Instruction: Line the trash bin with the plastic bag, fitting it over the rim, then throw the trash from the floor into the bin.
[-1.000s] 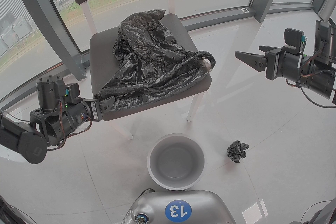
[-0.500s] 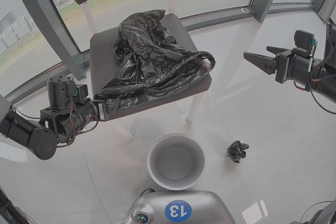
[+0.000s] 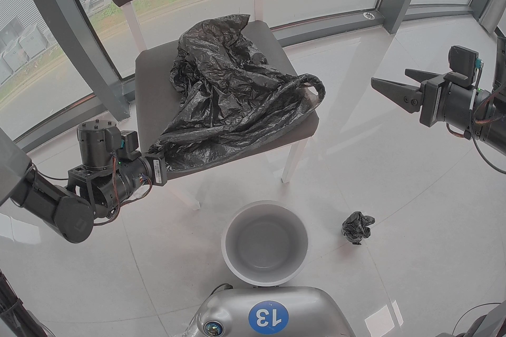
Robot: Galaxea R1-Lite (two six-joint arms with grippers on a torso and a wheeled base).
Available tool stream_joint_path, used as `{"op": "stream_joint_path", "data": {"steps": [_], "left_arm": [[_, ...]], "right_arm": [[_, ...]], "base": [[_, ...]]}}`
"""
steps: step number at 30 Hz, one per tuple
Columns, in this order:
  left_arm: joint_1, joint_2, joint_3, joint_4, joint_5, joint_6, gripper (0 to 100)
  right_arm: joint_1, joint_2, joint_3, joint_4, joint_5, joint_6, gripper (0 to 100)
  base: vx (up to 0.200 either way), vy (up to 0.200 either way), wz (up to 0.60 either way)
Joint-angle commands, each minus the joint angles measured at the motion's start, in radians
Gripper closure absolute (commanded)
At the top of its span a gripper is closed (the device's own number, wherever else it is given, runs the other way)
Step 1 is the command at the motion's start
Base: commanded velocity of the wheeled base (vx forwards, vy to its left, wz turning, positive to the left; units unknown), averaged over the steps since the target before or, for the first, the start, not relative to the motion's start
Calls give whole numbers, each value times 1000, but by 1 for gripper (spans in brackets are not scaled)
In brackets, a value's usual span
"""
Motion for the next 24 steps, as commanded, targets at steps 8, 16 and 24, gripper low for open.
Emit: {"op": "stream_joint_path", "data": {"steps": [8,16,24], "left_arm": [[2,-17,-17,-10,-1,-2,100],[5,-40,-123,4,-12,-8,100],[13,-40,-157,5,-14,-12,100]], "right_arm": [[2,42,0,-1,-1,-16,0],[13,102,68,-7,-6,-36,0],[-18,180,62,-70,4,-51,0]], "base": [[0,0,0],[0,0,0],[0,0,0]]}}
